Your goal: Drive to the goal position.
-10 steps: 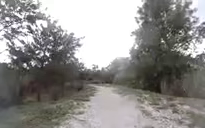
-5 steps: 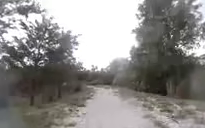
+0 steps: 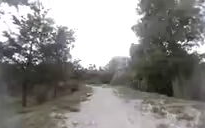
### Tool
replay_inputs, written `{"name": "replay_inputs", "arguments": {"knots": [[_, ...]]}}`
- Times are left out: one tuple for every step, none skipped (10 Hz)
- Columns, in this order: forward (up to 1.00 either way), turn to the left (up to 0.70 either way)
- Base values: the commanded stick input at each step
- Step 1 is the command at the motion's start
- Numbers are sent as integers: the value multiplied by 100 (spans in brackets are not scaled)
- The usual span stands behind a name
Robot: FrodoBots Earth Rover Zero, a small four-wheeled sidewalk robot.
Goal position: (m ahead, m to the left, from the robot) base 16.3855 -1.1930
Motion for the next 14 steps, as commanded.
{"name": "replay_inputs", "arguments": {"knots": [[85,0],[85,0],[85,0],[85,0],[85,0],[85,0],[85,0],[85,0],[85,0],[85,0],[85,0],[85,0],[85,0],[85,0]]}}
